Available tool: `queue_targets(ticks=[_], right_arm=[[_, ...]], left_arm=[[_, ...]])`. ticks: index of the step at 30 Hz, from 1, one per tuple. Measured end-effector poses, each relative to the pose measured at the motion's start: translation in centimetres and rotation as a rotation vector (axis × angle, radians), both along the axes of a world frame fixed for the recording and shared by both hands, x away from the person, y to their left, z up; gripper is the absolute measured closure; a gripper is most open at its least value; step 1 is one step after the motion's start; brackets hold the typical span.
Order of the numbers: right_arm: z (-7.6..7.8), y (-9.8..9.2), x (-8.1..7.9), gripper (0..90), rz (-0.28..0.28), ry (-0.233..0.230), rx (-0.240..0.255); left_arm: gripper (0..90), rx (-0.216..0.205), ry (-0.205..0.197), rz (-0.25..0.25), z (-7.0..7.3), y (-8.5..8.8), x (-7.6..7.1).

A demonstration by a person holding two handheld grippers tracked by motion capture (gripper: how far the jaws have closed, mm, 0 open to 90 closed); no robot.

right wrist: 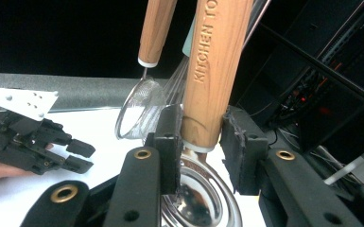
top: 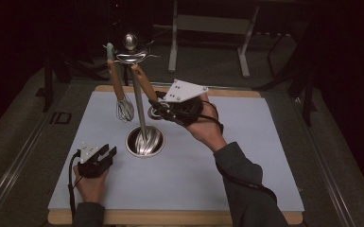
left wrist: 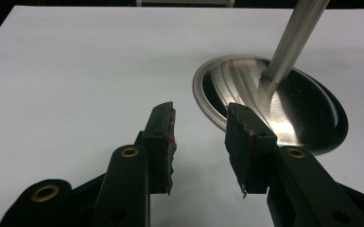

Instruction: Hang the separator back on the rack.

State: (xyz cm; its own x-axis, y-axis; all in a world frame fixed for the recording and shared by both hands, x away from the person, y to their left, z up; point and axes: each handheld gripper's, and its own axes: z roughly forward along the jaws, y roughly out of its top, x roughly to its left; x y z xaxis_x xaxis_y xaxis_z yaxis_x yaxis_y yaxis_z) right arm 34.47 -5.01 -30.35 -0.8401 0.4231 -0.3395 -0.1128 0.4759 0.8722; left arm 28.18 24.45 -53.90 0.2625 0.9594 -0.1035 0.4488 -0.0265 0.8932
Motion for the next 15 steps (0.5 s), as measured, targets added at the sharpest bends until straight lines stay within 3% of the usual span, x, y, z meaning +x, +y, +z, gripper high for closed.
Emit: queue_targets(ticks=[15], right_arm=[[0.22, -0.35, -0.43, 64.2, 0.023, -0.002, 0.012]], left_arm=[[62.5, -0.003, 0.003, 0.002, 0.00, 0.03, 0.01]])
